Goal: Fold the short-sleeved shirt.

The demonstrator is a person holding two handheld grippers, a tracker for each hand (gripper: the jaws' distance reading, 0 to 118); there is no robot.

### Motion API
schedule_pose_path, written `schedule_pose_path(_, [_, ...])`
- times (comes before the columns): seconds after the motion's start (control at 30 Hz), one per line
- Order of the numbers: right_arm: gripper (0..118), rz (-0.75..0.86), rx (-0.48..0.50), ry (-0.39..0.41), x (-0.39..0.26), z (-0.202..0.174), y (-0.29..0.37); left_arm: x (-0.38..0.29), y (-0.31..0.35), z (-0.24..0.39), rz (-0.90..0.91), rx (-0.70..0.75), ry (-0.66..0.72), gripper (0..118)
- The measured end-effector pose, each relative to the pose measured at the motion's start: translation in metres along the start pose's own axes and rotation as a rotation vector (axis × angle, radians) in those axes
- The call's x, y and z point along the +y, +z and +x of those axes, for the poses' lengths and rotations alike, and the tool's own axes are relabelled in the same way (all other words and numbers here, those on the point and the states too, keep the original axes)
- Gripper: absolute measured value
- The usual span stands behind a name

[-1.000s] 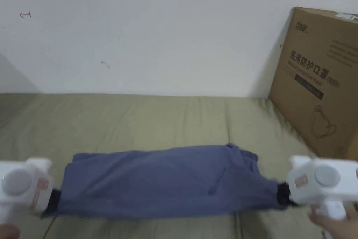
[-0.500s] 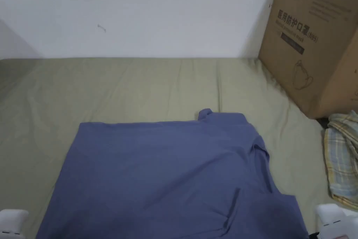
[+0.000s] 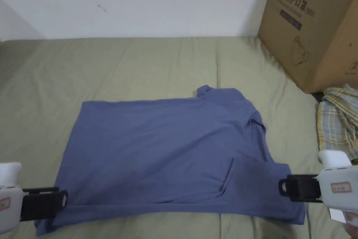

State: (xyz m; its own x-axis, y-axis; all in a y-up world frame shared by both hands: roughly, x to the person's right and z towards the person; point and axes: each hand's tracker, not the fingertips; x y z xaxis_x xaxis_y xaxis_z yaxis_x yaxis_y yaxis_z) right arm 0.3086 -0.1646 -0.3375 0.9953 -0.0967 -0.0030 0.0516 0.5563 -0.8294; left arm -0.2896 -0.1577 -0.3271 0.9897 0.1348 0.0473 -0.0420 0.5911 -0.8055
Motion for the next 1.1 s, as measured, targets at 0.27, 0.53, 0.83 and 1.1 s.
schedule_pose_path(0.27, [23, 0.115, 0.069, -0.08, 0.009, -0.033, 0.029, 0.003, 0.029, 0.02, 0.031, 0.031, 0.018, 67])
schedule_pose_path(0.53, [0, 0.076, 0.115, -0.068, 0.011, -0.041, 0.02, 0.004, -0.024, -0.017, -0.263, 0.045, 0.029, 0])
schedule_pose_path(0.83, [0, 0.025, 0.124, -0.126, 0.0, -0.032, 0.006, -0.001, -0.074, -0.027, -0.281, 0.061, 0.017, 109])
schedule_pose_path(1.1, [2, -0.024, 0.124, -0.132, -0.008, -0.014, -0.004, -0.007, -0.053, -0.012, -0.224, 0.023, -0.061, 1])
